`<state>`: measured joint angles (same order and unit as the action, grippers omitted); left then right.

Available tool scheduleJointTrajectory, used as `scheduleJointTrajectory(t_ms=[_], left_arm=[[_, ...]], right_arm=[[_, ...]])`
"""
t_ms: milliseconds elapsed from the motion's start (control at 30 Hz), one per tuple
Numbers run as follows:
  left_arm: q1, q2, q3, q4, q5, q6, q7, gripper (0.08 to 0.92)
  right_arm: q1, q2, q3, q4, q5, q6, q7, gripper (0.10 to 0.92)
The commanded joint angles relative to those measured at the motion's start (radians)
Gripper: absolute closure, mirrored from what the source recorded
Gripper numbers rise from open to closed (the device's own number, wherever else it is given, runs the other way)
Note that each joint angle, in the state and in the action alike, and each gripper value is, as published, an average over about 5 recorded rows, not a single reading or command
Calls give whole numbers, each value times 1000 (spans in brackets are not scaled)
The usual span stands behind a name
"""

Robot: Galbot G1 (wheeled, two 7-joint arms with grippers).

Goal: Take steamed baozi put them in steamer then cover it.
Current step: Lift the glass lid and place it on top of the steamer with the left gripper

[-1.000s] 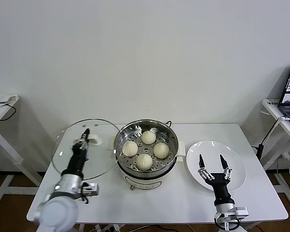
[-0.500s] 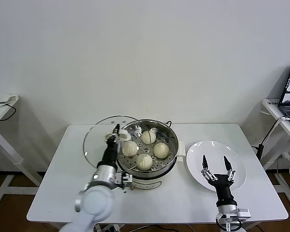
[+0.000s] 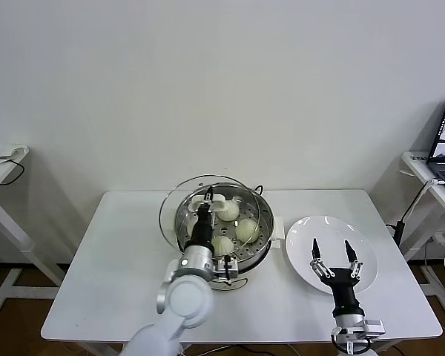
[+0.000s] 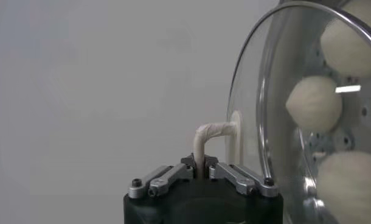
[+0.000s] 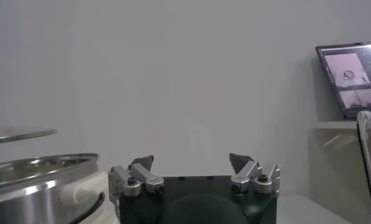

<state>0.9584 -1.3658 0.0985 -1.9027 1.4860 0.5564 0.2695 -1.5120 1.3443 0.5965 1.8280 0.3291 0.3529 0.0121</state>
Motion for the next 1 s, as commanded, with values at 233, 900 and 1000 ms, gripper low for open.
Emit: scheduleJointTrajectory(t_ms=[233,900,1000], left_arm=[[-32,-85,57,89,21,26,-9,811],[-29,-109,52,128,31,25,-33,811],[-29,-105,47,131,33,24,-31,811]], right_arm=[[2,4,0,-8,-12,0,1,203],[12,4,-9,-21,-23,0,0,203],[15,3,-11,-23,-23,0,0,203]])
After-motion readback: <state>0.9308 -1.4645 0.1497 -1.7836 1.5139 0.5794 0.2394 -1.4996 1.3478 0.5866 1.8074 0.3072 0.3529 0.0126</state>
